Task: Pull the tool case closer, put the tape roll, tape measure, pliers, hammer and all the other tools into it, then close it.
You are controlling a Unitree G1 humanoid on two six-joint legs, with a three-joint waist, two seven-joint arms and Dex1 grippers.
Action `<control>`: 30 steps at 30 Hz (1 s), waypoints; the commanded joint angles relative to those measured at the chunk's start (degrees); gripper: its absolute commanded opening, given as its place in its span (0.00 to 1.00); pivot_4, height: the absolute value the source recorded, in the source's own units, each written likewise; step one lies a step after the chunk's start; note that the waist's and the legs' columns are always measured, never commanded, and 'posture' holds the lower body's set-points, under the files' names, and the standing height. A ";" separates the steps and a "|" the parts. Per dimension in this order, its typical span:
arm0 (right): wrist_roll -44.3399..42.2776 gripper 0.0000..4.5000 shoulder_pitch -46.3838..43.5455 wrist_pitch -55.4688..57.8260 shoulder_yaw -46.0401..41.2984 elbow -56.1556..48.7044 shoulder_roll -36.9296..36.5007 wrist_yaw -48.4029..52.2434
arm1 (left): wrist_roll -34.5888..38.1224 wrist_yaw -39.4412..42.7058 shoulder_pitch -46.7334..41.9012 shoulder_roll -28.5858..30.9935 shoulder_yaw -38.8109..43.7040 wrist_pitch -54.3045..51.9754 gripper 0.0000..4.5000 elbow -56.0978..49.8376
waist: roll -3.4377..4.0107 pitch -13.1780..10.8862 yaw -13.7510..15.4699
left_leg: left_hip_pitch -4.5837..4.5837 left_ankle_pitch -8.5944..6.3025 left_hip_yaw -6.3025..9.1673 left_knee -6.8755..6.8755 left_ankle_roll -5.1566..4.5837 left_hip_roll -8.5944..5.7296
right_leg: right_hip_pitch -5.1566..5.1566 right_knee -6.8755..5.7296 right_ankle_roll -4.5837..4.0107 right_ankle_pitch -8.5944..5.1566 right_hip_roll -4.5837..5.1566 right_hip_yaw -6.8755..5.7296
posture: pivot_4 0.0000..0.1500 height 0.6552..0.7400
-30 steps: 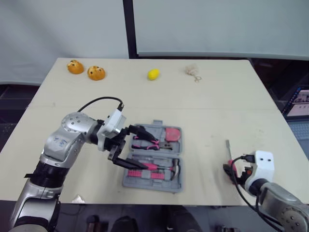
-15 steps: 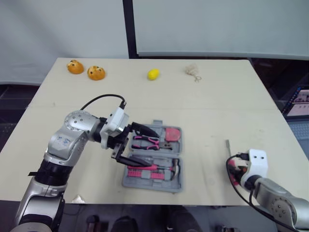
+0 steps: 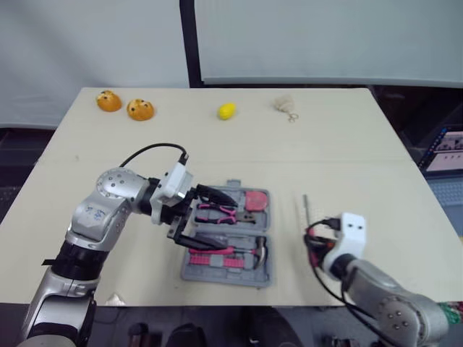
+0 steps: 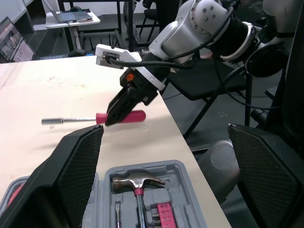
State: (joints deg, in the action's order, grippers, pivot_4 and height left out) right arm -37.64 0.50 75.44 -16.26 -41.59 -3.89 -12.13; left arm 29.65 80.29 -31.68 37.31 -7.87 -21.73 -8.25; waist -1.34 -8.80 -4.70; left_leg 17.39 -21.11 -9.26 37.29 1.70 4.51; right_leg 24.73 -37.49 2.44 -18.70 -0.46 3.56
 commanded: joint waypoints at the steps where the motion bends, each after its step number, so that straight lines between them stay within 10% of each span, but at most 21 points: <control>1: 3.98 0.13 -1.40 0.67 0.97 0.65 4.73 -4.93 | -0.57 1.82 0.55 1.38 -0.03 2.08 1.00 -1.10 | -0.01 0.01 -0.13 | 0.03 -0.01 0.00 0.01 -0.01 -0.01 | 0.03 0.02 0.00 0.00 0.01 -0.01 | 1.00 1.00; 17: 12.24 0.13 -0.42 -0.24 5.08 5.10 2.90 -0.39 | -1.45 1.28 -0.66 0.69 0.18 2.84 1.00 0.33 | -0.01 0.03 -0.26 | 0.83 0.05 0.00 0.44 -0.10 -0.02 | 0.73 -0.16 0.03 0.12 0.01 -0.03 | 1.00 1.00; 25: 8.22 0.99 -7.69 11.83 -0.87 -6.36 -4.51 7.30 | -1.48 0.18 -0.27 0.51 0.54 3.07 1.00 -0.01 | 0.01 0.01 -0.21 | 0.95 0.04 0.05 0.62 -0.18 -0.03 | 0.75 -0.16 0.13 0.23 0.02 -0.03 | 1.00 1.00; 30: -2.34 0.99 -14.96 13.95 1.65 -4.13 -29.78 29.15 | -1.72 -0.75 0.24 0.06 0.55 3.70 1.00 -0.02 | 0.09 -0.08 -0.19 | 0.95 0.02 0.08 0.65 -0.25 -0.05 | 0.73 -0.12 0.16 0.27 -0.01 -0.04 | 1.00 1.00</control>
State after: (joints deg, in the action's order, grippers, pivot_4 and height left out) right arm -36.29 -13.93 90.72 -16.37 -45.49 -29.16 9.26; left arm 27.82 79.81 -31.54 37.38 -7.90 -18.80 -6.57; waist -1.25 -8.88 -4.89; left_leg 18.35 -21.09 -9.14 37.93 1.45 4.46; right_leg 25.45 -37.60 2.59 -18.44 -0.49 3.52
